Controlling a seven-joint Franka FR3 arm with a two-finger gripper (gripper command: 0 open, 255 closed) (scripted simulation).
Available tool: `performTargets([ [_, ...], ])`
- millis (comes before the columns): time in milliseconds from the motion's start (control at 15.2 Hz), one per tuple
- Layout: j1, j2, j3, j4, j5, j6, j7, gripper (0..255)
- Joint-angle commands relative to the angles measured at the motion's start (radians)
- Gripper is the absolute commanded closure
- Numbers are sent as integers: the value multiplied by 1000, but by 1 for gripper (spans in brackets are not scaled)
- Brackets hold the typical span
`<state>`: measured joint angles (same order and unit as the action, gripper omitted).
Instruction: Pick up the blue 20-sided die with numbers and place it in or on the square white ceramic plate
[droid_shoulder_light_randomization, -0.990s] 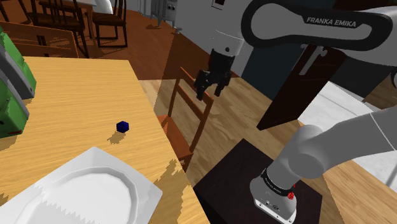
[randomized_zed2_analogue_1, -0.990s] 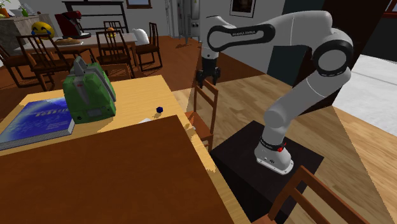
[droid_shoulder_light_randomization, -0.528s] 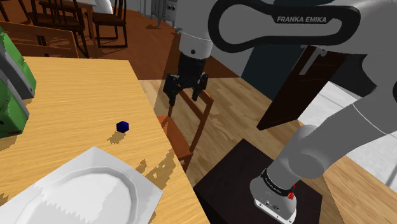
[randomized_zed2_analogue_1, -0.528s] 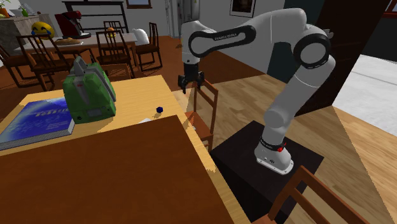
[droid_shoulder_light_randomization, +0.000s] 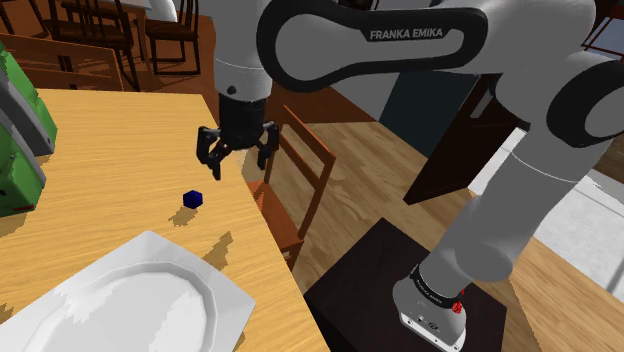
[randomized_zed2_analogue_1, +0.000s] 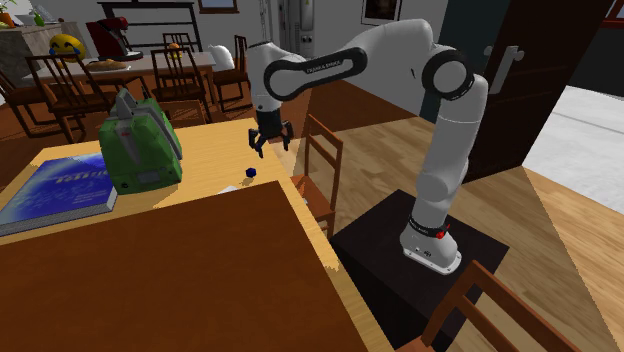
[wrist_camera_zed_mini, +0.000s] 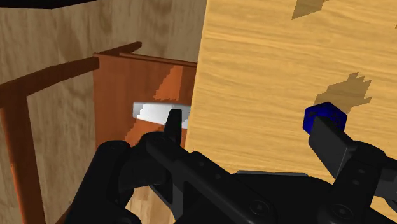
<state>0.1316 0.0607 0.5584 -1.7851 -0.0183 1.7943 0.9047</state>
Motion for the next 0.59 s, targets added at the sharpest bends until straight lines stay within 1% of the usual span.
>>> performTargets([
  [0,31,94,18,86,-56,-16,71,0],
  [132,73,194,25,187,-113,-44,133,0],
  [330,154,348,19,365,-193,-104,209,0],
  [396,157,349,16,366,-192,-104,209,0],
  [528,153,346,14,335,-192,-76,210,0],
])
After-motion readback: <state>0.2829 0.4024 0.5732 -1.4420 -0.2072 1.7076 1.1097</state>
